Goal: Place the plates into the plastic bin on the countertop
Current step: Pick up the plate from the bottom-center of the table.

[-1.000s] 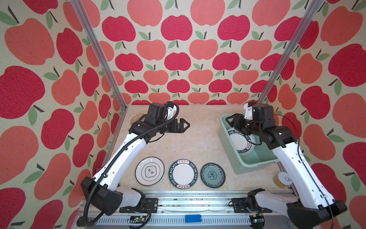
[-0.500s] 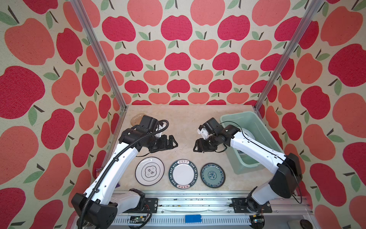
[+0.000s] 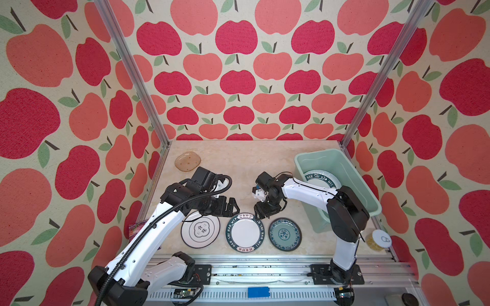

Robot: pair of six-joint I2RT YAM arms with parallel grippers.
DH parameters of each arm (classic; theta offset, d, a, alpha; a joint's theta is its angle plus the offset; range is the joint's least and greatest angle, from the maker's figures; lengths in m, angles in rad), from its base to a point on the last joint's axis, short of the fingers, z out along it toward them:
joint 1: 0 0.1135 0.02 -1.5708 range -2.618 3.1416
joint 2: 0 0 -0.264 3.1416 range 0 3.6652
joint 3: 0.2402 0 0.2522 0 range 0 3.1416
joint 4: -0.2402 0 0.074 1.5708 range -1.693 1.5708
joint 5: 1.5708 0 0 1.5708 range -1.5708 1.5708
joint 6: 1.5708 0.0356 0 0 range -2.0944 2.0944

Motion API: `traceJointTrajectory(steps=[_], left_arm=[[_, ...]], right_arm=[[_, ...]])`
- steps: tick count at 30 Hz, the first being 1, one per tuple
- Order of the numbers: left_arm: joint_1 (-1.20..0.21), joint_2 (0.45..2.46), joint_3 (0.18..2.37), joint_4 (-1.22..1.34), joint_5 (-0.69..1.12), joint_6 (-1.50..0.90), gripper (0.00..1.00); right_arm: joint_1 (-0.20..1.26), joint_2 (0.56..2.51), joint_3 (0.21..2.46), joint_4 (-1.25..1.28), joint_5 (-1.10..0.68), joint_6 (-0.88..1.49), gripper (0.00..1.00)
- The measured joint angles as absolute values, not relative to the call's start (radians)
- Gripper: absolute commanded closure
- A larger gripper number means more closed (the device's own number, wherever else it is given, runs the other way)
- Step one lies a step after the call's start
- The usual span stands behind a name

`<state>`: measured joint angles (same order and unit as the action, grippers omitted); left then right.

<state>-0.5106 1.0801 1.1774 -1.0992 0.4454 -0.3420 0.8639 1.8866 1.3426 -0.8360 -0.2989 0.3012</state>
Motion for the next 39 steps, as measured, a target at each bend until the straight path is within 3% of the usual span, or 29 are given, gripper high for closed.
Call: traceJointTrajectory(steps=[19, 34, 39], left_arm=[[-0.511, 1.073, 1.162, -1.035, 0.441, -0.343, 0.01], [-0.512, 1.074, 1.162, -1.020, 0.441, -0.343, 0.01], [-0.515, 1.074, 1.162, -1.019, 0.442, -0.343, 0.01]], right_arm=[[0.921, 2.066, 1.484, -0.873, -0.324, 0.232, 0.56], [0.923, 2.112, 1.549, -0.933, -0.379, 0.197, 0.93], [0.918, 2.112, 1.556, -0.938, -0.399, 0.194, 0.96]])
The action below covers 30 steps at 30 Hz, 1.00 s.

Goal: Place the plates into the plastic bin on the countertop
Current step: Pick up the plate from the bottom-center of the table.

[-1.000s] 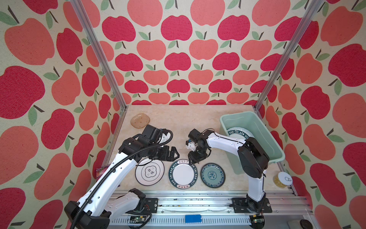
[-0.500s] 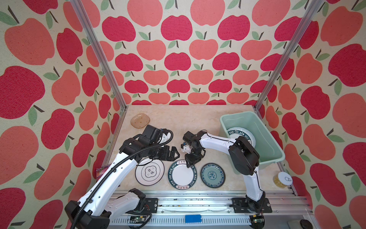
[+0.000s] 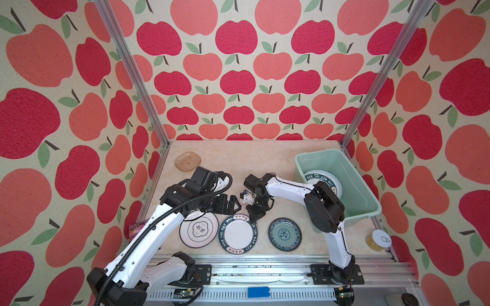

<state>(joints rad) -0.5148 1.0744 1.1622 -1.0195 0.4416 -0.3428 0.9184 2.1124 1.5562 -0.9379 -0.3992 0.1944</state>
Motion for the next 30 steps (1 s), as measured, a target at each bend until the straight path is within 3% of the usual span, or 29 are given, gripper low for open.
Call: traceJointTrajectory(steps=[2, 30], left_arm=[[-0.515, 1.075, 1.162, -1.019, 0.442, -0.342, 0.01], [-0.498, 1.121, 1.213, -0.948, 0.444, -0.350, 0.01]], right_arm=[[0.913, 2.112, 1.556, -0.937, -0.407, 0.194, 1.00], [0.797, 1.892, 1.509, -0.902, -0.384, 0.299, 1.00]])
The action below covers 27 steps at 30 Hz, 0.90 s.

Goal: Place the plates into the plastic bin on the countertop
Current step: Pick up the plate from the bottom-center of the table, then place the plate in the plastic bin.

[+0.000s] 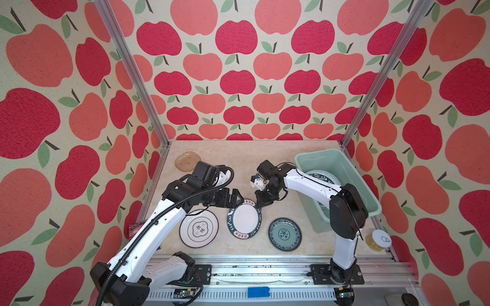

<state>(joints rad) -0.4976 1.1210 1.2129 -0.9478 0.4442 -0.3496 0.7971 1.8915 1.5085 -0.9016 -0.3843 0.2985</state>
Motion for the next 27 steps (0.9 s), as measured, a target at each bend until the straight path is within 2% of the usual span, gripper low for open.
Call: traceJointTrajectory(steps=[11, 27], left_arm=[[-0.336, 1.120, 1.213, -0.829, 0.550, -0.449, 0.01], [-0.308, 1.183, 1.239, -0.585, 0.718, -0.680, 0.01]], right_arm=[[0.715, 1.705, 1.443, -0.765, -0.410, 0.445, 1.00], [0.487, 1.301, 1.293, -0.590, -0.408, 0.707, 1.00]])
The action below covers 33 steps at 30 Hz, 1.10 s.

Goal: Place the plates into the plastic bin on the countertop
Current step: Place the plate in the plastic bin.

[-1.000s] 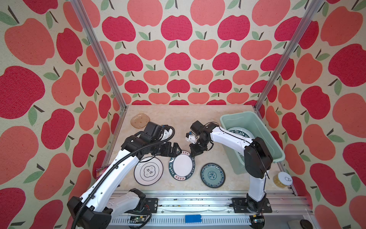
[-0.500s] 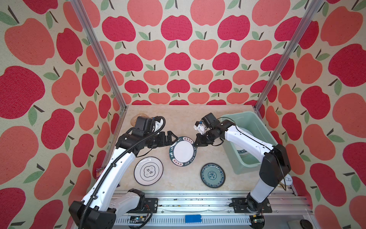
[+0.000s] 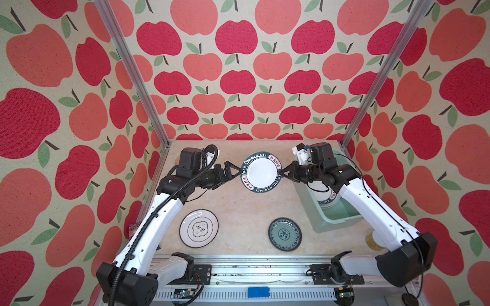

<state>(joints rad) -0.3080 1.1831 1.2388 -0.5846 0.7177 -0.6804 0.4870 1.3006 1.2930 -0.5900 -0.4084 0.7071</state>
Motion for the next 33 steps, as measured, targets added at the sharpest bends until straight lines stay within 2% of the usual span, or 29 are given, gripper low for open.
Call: traceJointTrajectory(steps=[5, 14, 27, 33], left_arm=[[-0.330, 1.279, 1.325, -0.577, 0.743, -0.689, 0.01], [-0.477, 1.414, 1.527, -0.668, 0.714, -0.584, 0.01], [-0.698, 1.560, 1.800, -0.893, 0.532, -0.321, 0.01], [-0.757, 1.586, 1.817, -0.939, 0.490, -0.270, 0.01]], right_arm=[[0.406, 1.168, 1.243, -0.593, -0.390, 0.760, 1.00], [0.215, 1.033, 1.200, -0.627, -0.392, 0.799, 1.00], [-0.175, 0.903, 1.092, -0.652, -0.504, 0.860, 1.00], [-0.295, 0.871, 1.021, -0.652, -0.549, 0.885, 1.00]])
